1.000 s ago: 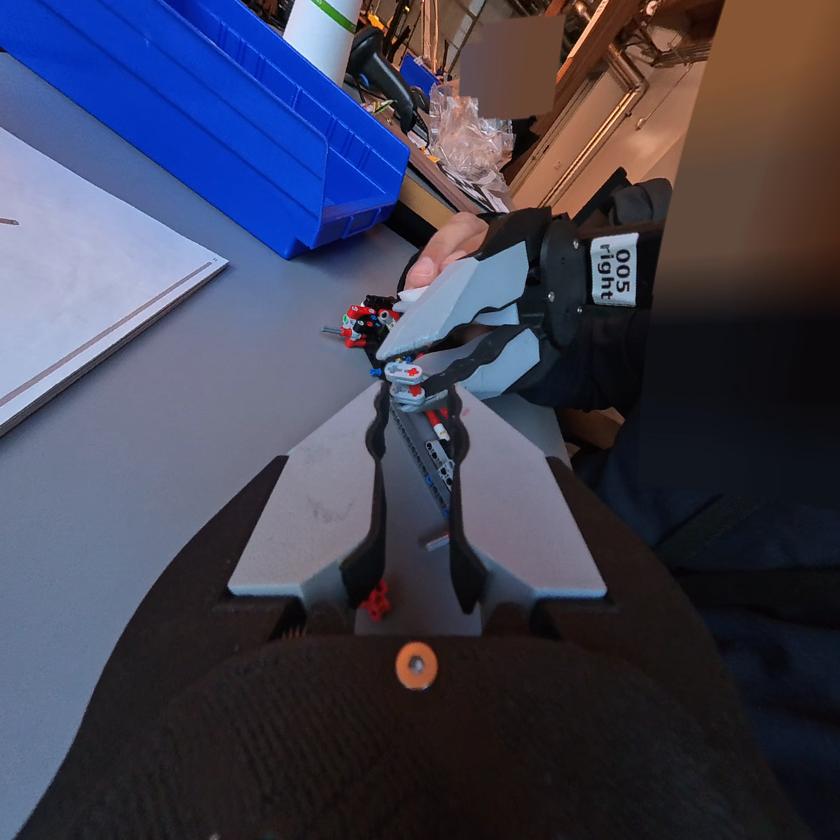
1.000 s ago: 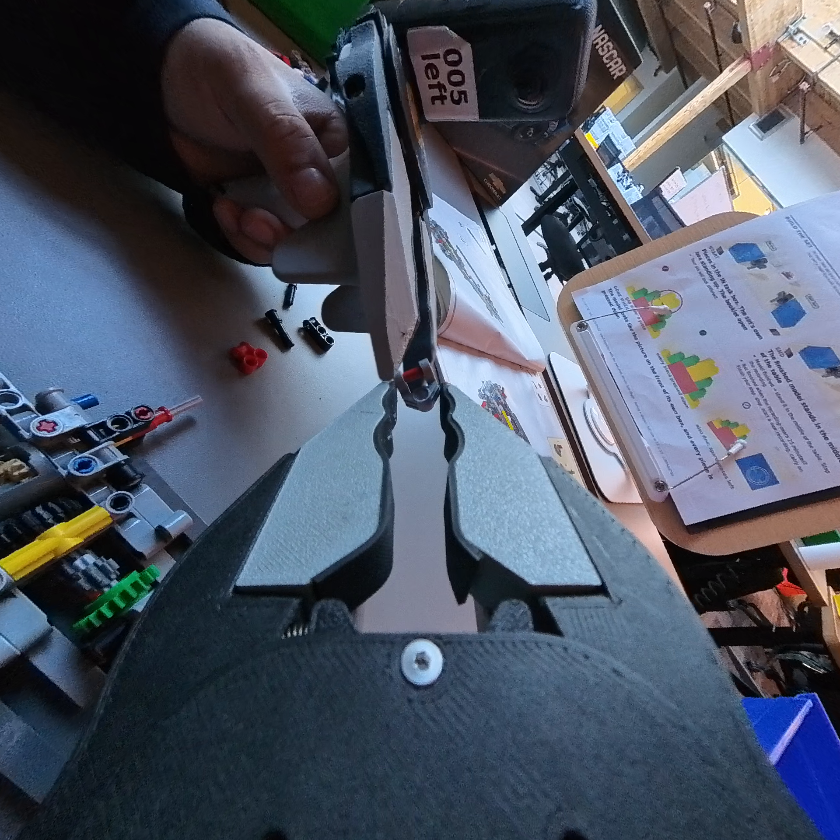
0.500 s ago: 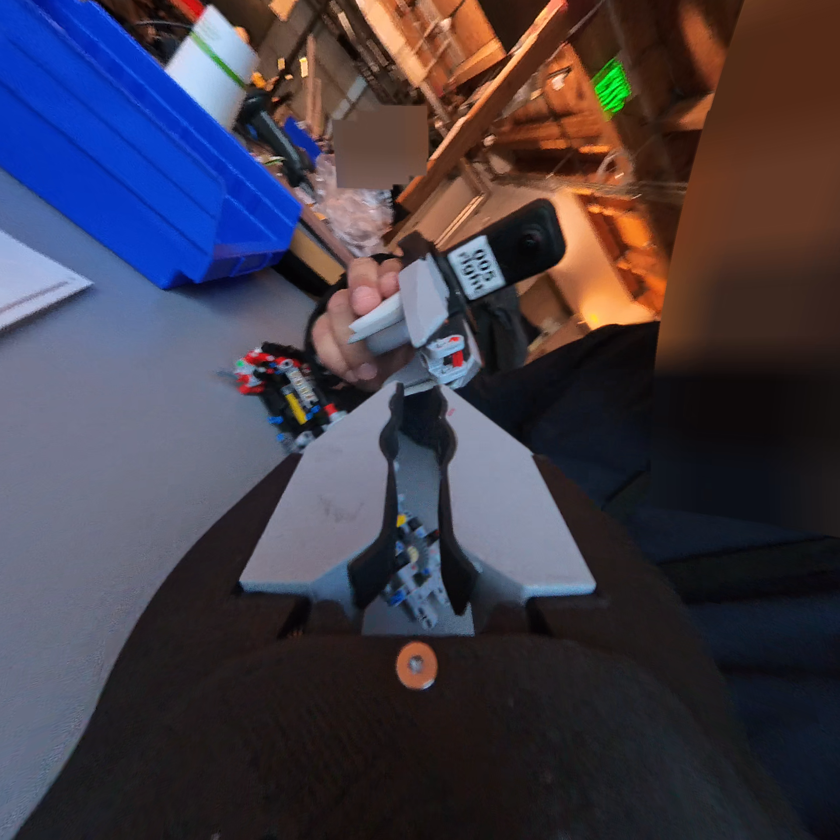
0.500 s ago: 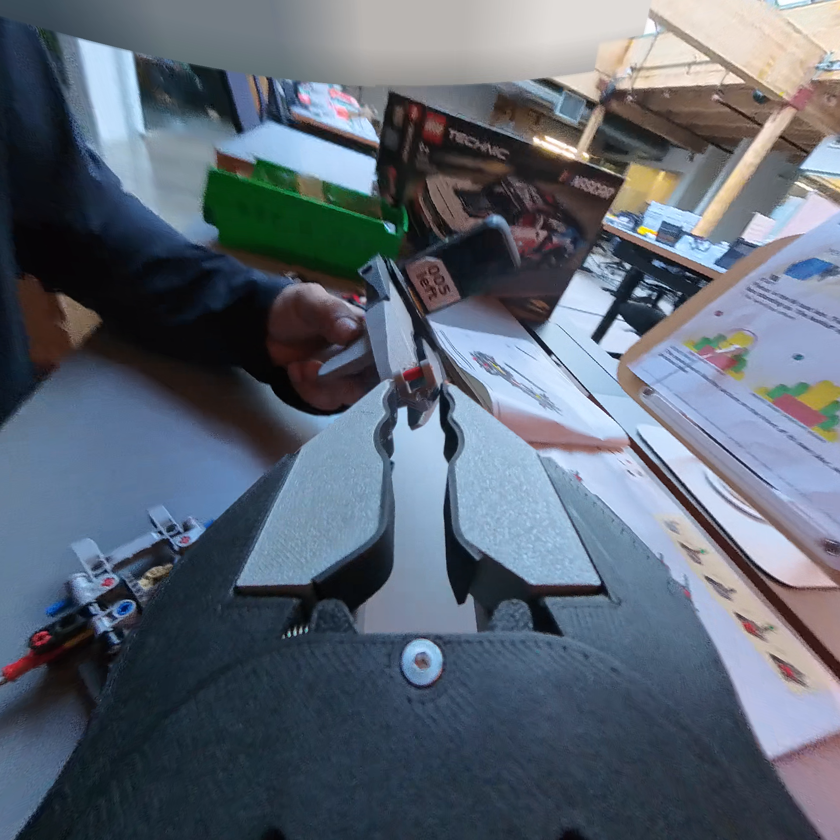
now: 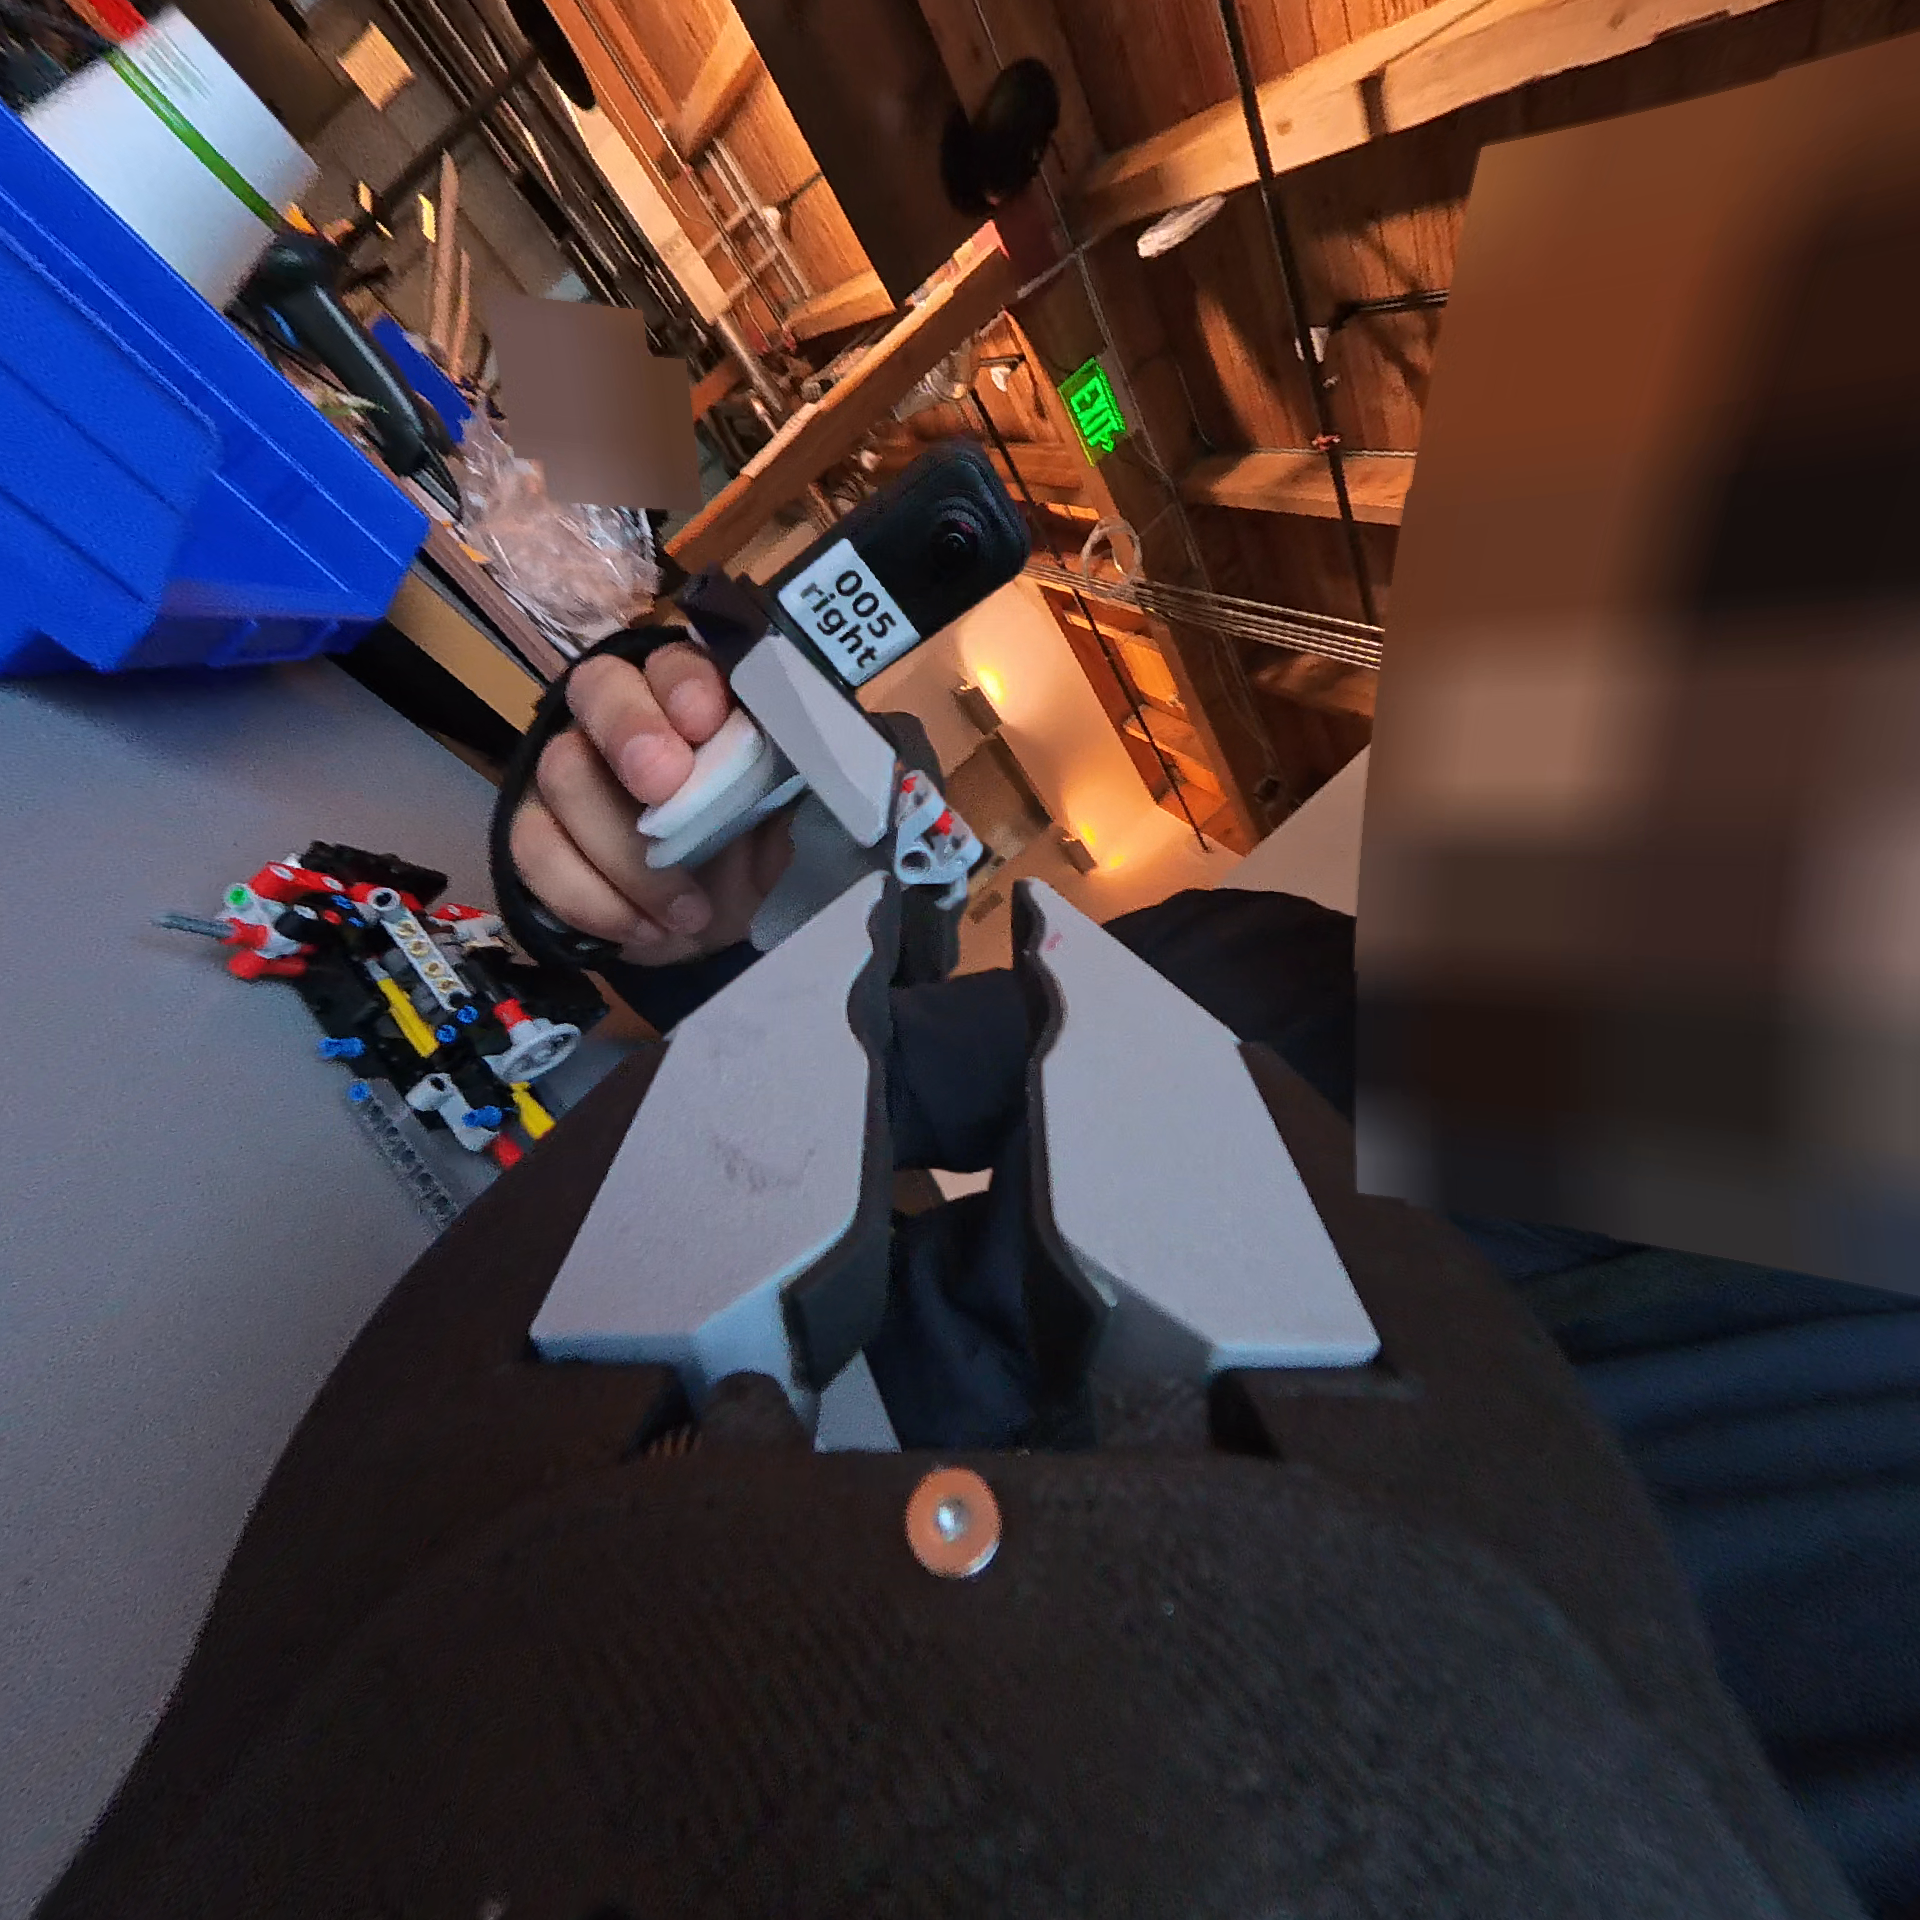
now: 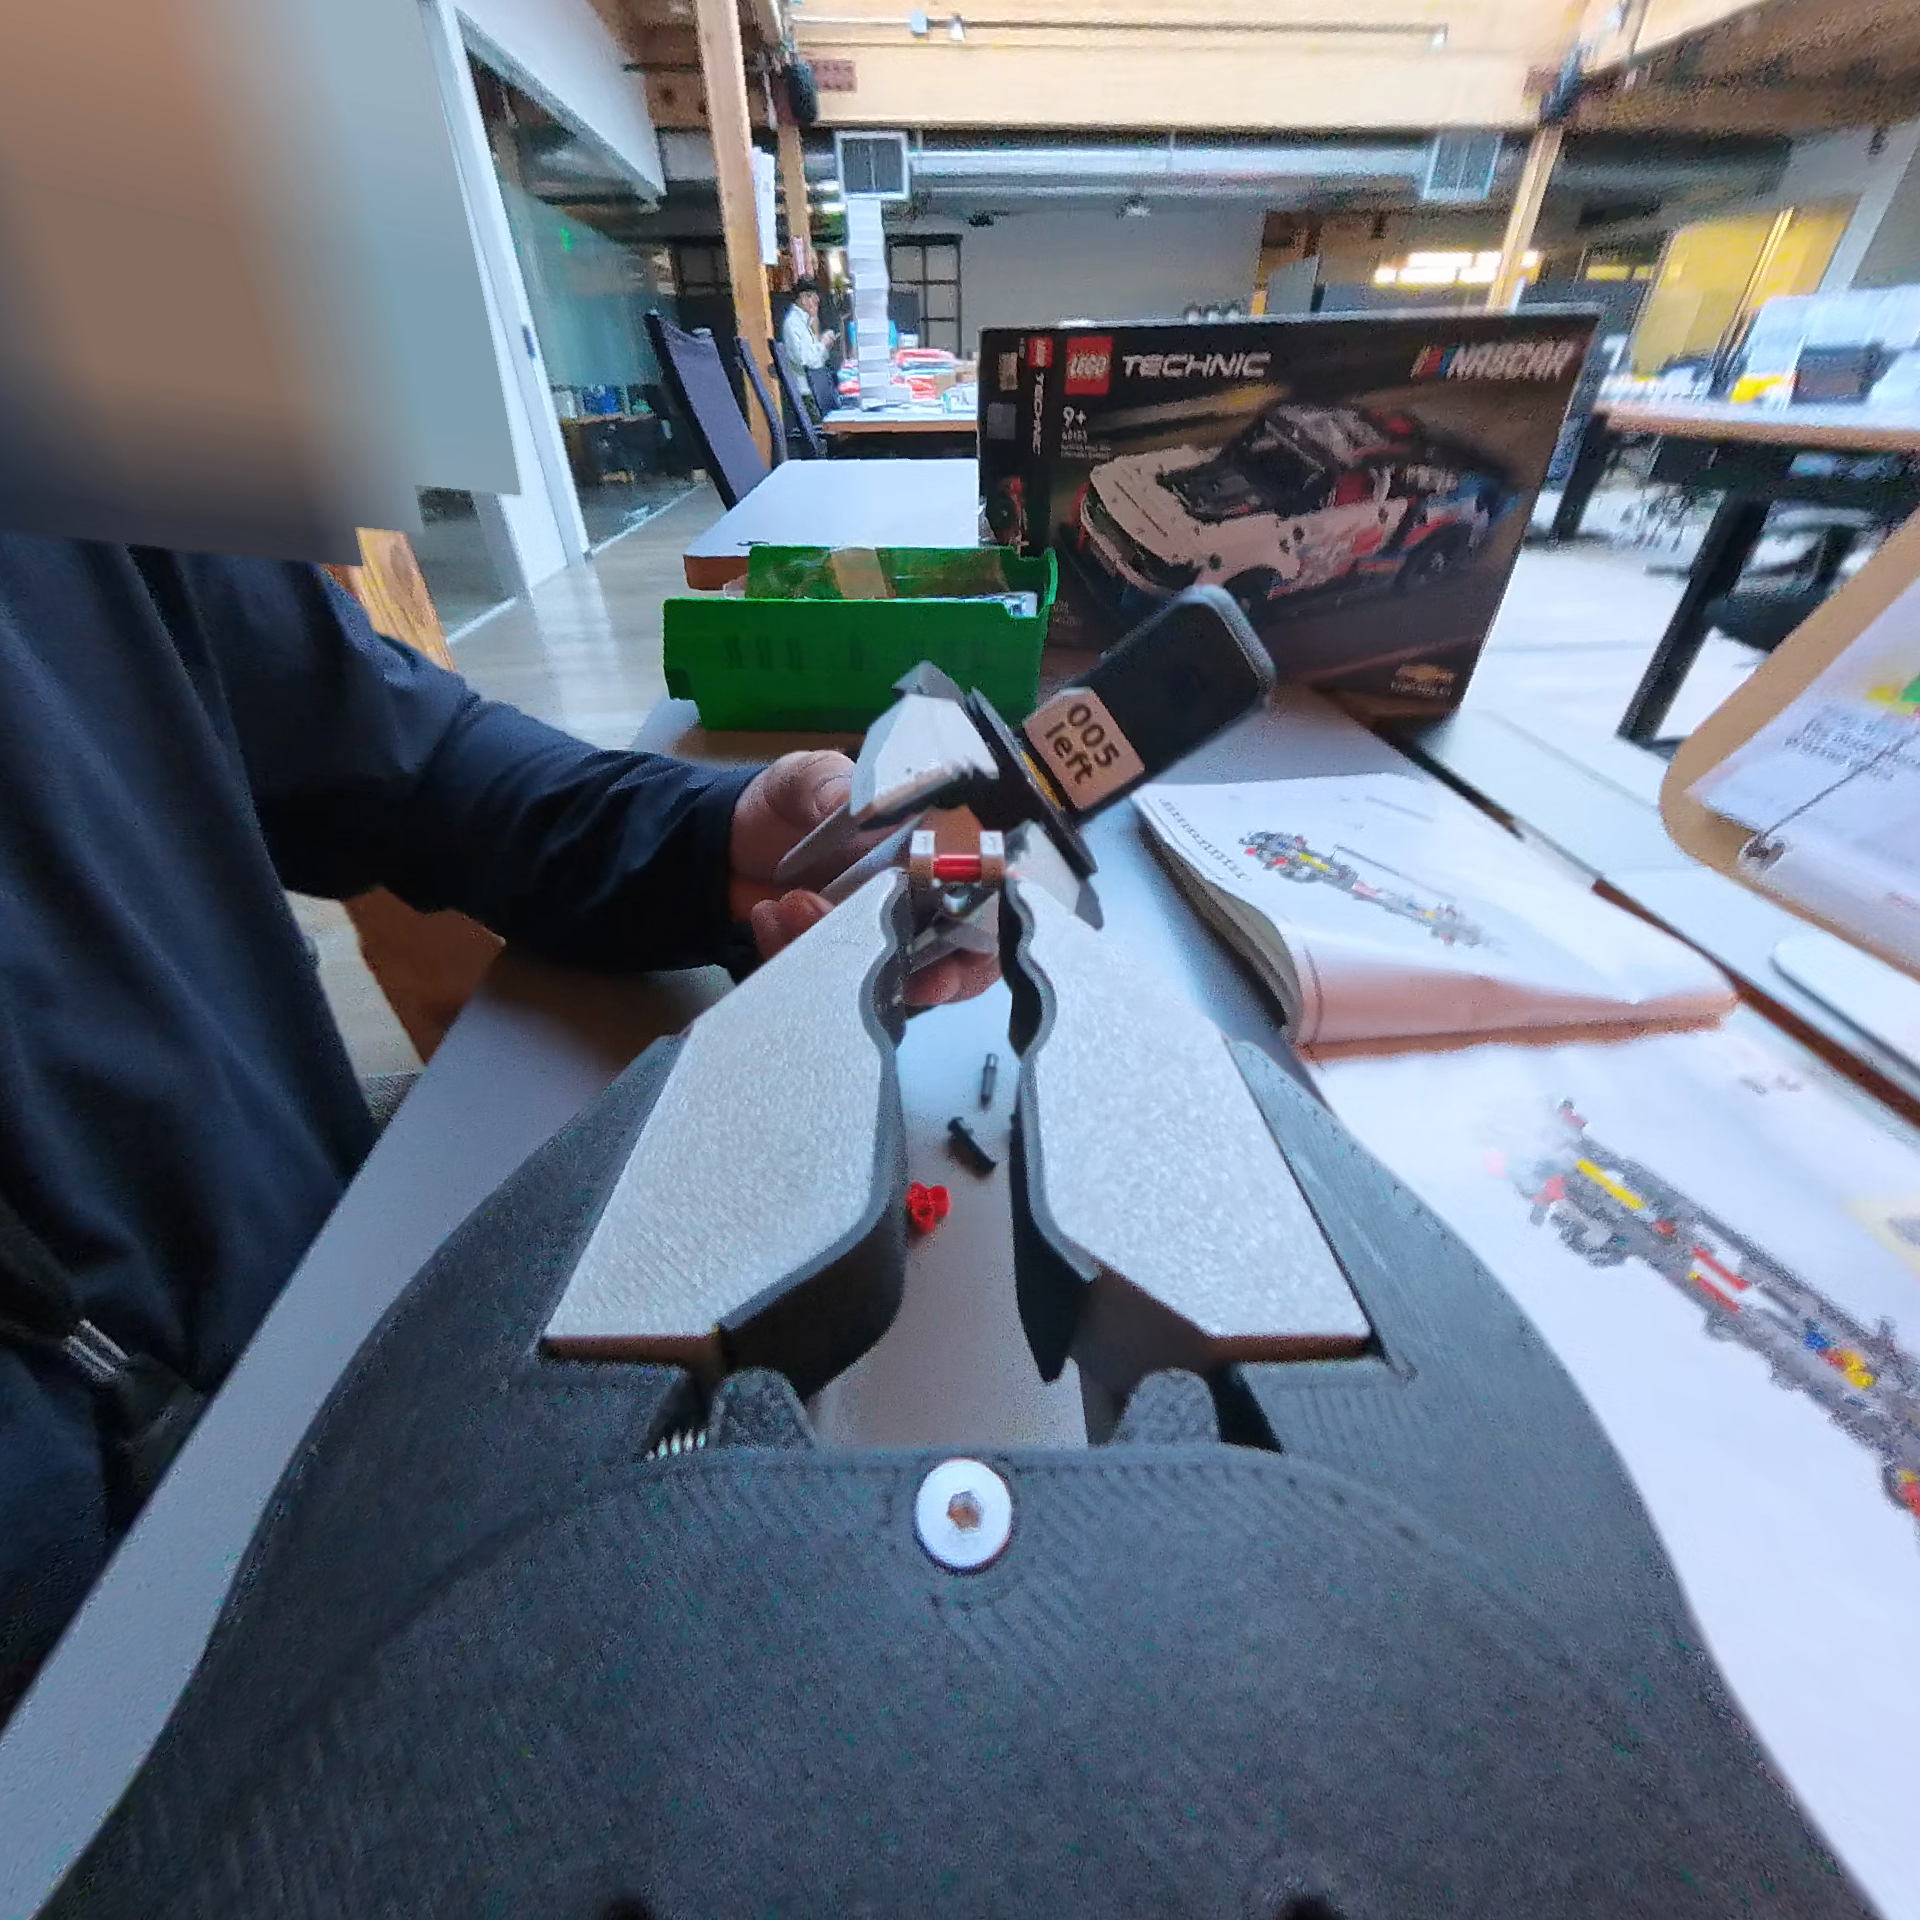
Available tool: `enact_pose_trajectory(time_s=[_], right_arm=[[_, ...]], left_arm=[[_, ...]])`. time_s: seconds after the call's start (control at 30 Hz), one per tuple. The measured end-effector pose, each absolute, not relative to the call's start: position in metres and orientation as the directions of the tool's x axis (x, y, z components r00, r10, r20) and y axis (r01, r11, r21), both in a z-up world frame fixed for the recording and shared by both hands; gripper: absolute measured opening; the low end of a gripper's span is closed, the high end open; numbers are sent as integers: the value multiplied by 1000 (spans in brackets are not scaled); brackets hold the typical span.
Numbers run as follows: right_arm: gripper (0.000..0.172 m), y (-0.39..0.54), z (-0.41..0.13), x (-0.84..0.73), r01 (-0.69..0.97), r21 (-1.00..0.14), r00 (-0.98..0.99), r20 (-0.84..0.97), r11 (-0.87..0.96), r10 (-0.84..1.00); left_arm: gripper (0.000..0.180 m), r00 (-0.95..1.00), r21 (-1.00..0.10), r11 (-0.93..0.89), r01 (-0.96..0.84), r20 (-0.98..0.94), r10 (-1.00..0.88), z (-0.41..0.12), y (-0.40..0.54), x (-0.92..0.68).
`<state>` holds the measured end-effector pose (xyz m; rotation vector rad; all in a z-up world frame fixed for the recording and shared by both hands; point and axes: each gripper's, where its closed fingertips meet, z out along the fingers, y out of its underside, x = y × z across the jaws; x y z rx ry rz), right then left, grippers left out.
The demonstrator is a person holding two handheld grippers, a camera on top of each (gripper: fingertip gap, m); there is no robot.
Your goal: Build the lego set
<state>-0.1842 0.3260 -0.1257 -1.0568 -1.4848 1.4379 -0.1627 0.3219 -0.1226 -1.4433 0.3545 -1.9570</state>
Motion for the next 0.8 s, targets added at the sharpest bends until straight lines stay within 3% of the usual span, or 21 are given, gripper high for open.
enact_pose_trajectory(time_s=[0.1,0.17,0.23,0.33,0.43,0.53,0.7,0.8], right_arm=[[13,330,-128,-185,81,-994,-332,-96,-72,939],[13,333,-134,-186,147,-981,-322,-166,-124,932],[13,336,-139,-186,211,-959,-314,-248,-187,917],[13,340,-143,-186,290,-899,-311,-412,-328,856],[12,340,-143,-186,343,-821,-315,-558,-456,768],[12,333,-149,-186,415,-751,-316,-648,-514,693],[13,326,-165,-191,491,-662,-288,-737,-566,612],[12,323,-169,-193,521,-629,-275,-764,-577,584]], left_arm=[[21,-24,-651,-667,362,709,-705,-126,328,-170],[23,191,-777,-557,292,618,-763,-136,335,-177],[24,382,-899,-412,151,437,-815,-145,338,-186],[26,533,-978,-201,-61,139,-835,-149,335,-188],[28,645,-968,-7,-251,-162,-746,-150,339,-186],[16,668,-903,141,-405,-397,-629,-148,339,-186],[25,597,-842,165,-514,-489,-637,-165,336,-173],[13,588,-815,168,-555,-527,-613,-167,337,-180]])
